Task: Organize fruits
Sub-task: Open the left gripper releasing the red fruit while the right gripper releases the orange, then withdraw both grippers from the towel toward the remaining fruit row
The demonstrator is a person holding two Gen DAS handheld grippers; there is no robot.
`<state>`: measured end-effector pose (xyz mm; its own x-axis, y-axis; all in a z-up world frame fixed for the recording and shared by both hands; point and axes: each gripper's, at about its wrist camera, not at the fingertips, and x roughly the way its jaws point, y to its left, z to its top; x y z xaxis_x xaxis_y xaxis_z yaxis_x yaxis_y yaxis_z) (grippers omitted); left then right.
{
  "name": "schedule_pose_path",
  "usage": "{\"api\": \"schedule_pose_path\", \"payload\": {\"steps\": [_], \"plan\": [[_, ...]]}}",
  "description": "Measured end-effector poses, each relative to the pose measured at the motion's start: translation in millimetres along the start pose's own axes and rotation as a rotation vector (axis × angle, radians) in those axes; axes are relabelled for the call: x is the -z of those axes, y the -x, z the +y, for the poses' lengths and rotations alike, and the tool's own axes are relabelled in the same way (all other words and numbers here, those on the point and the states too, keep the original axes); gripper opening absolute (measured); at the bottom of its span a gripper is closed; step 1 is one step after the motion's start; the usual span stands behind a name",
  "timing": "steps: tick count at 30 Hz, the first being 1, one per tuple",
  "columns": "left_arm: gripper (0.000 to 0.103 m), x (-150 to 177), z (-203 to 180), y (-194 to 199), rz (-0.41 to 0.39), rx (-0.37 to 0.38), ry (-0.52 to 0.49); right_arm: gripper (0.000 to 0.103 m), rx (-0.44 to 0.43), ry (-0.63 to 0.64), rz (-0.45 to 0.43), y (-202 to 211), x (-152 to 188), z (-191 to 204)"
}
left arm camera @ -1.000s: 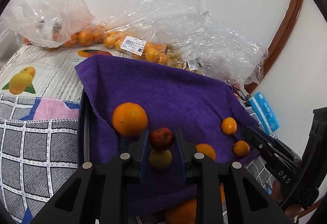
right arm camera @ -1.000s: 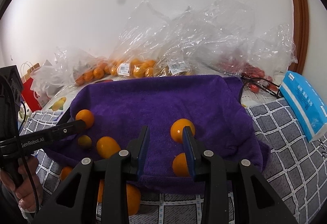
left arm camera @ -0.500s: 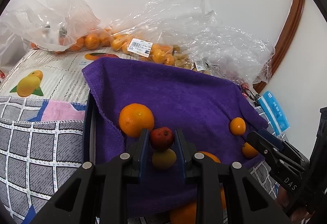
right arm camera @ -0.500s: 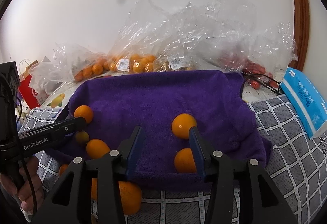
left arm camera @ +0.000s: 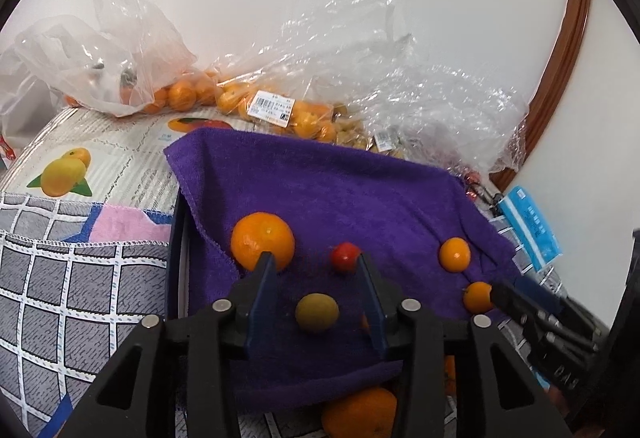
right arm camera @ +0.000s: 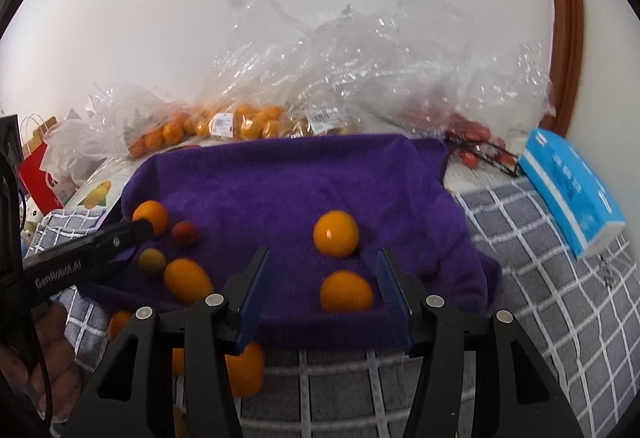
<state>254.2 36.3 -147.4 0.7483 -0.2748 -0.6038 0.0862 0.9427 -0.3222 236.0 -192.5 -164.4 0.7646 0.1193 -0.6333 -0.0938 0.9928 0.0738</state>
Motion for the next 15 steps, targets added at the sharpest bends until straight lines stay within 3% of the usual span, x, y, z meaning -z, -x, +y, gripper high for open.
{"api": "schedule_pose_path", "payload": {"steps": [5,12,15], "plan": [[0.041,-1,-1,11,-0.025,-0.011,0.009,0.053,0.081,-0.005,-0.021,19,11,-2],[0.041,-5,-12,36,-0.098,-0.042,-0.037,0.053,0.069,-0.06,-0.013,47,15,-7],[0.041,-8,-14,44,-0.057,-0.052,-0.037,0.053,0.081,-0.047,-0.033,62,13,-4]]}}
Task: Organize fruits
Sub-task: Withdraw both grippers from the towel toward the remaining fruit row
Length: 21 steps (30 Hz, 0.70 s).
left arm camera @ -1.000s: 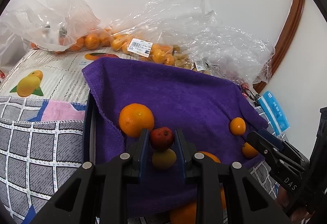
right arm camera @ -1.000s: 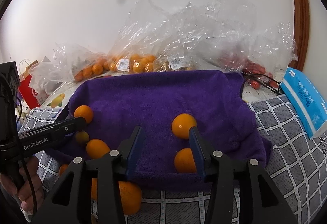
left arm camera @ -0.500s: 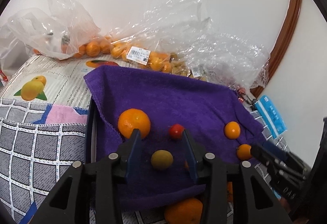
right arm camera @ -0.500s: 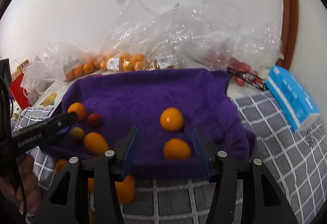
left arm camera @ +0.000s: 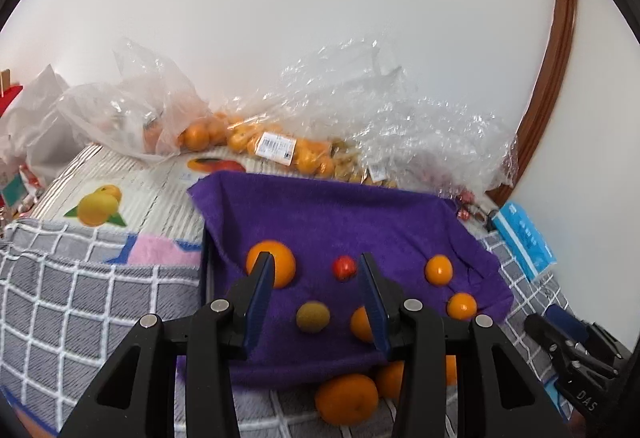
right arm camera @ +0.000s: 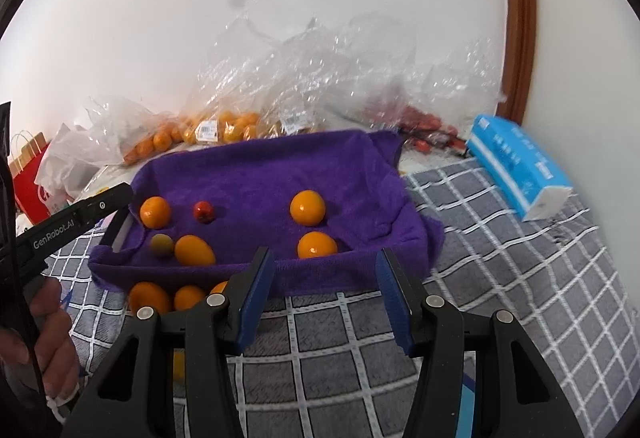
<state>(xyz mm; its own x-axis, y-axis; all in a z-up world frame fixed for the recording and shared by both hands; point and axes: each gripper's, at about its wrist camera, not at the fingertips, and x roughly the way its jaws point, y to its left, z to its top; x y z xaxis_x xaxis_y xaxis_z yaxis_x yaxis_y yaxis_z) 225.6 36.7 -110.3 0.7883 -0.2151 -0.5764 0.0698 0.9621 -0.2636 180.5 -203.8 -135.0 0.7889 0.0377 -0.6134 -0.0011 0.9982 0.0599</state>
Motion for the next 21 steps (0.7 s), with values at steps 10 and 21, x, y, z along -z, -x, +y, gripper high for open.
{"api": "schedule_pose_path", "payload": {"steps": [10,21], "plan": [[0.041,44,19,38,0.064,-0.071,-0.083,0.053,-0.033,-0.007,0.008,10,13,6],[0.041,64,55,27,0.108,-0.113,-0.005,0.056,-0.074,0.003,0.086,-23,26,27]]}}
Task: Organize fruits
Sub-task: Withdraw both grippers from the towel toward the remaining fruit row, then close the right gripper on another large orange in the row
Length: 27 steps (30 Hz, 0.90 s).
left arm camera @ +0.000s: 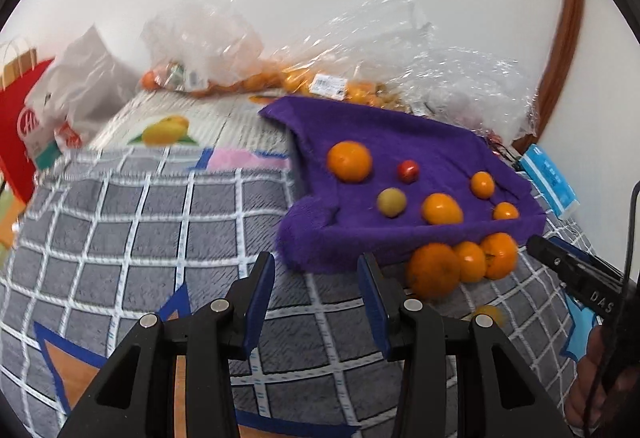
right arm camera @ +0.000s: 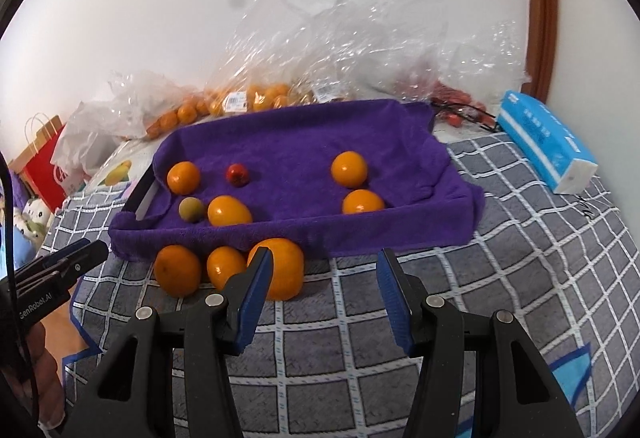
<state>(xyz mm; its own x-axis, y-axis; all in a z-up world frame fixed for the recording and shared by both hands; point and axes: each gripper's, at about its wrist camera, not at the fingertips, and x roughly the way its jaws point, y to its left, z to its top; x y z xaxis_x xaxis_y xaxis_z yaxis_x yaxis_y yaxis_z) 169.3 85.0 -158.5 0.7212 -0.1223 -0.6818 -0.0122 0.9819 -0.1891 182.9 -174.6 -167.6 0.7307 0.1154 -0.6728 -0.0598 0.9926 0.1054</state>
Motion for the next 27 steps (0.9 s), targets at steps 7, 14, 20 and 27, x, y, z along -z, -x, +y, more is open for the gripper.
{"api": "schedule_pose_path", "payload": {"steps": [7,14,20,27], "plan": [[0.041,6,9,-10,0.072,0.008,0.043,0.057,-0.055,-0.025,0.041,-25,-2,7],[0.041,11,8,-12,0.078,0.013,0.046,0.057,-0.092,0.024,0.069,-41,-2,24],[0.045,11,6,-13,0.077,0.015,0.036,0.039,-0.11,0.01,0.053,-40,-2,20],[0.047,11,5,-13,0.078,0.015,0.03,0.027,-0.082,-0.005,0.016,-24,-3,2]]}}
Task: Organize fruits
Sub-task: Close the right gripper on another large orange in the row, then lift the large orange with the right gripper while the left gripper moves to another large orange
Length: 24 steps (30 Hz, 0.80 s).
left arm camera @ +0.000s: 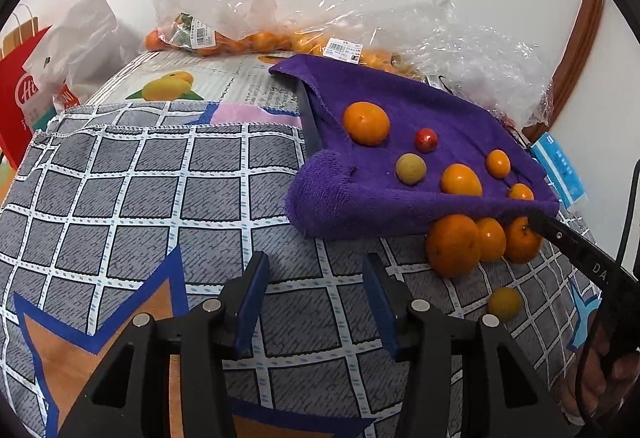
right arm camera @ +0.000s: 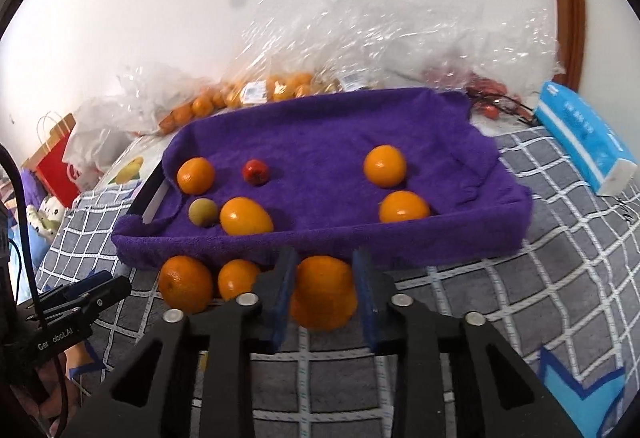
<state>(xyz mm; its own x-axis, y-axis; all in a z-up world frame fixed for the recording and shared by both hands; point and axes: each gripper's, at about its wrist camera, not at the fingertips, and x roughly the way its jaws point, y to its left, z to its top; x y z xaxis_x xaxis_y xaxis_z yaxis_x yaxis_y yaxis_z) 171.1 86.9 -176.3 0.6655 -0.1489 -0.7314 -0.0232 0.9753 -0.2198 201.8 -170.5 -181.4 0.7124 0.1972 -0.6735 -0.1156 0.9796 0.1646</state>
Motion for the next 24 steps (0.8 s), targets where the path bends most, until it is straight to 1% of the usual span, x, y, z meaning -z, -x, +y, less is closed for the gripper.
{"api": "schedule_pose_path", "payload": {"steps": [3,5,7,8,9,12,13,14,21,24], "plan": [[0.048,0,-1,0,0.002,-0.001,-0.006,0.028,-0.03,-0.005,0.013,-1,1,-4],[0.049,0,-1,-1,0.002,0.001,-0.009,0.034,-0.046,-0.004,0.027,-4,1,-2],[0.05,0,-1,-1,0.003,0.006,-0.013,0.044,-0.063,0.005,0.052,-12,1,3],[0.051,0,-1,-1,0.003,0.008,-0.015,0.044,-0.07,0.012,0.063,-16,1,6],[0.051,0,-1,-1,0.004,0.009,-0.016,0.045,-0.074,0.018,0.074,-20,2,9],[0.052,0,-1,-1,0.004,0.008,-0.019,0.044,-0.049,0.027,0.087,-28,1,14],[0.052,0,0,-1,0.004,0.009,-0.019,0.039,-0.063,0.023,0.089,-28,1,14],[0.052,0,-1,-1,0.004,0.009,-0.019,0.039,-0.069,0.015,0.089,-27,1,13],[0.053,1,0,-1,0.005,0.007,-0.026,0.039,0.014,0.013,0.053,-6,8,-3],[0.054,1,-3,-2,0.009,-0.002,-0.04,0.039,0.048,0.037,0.064,-3,13,-8]]}}
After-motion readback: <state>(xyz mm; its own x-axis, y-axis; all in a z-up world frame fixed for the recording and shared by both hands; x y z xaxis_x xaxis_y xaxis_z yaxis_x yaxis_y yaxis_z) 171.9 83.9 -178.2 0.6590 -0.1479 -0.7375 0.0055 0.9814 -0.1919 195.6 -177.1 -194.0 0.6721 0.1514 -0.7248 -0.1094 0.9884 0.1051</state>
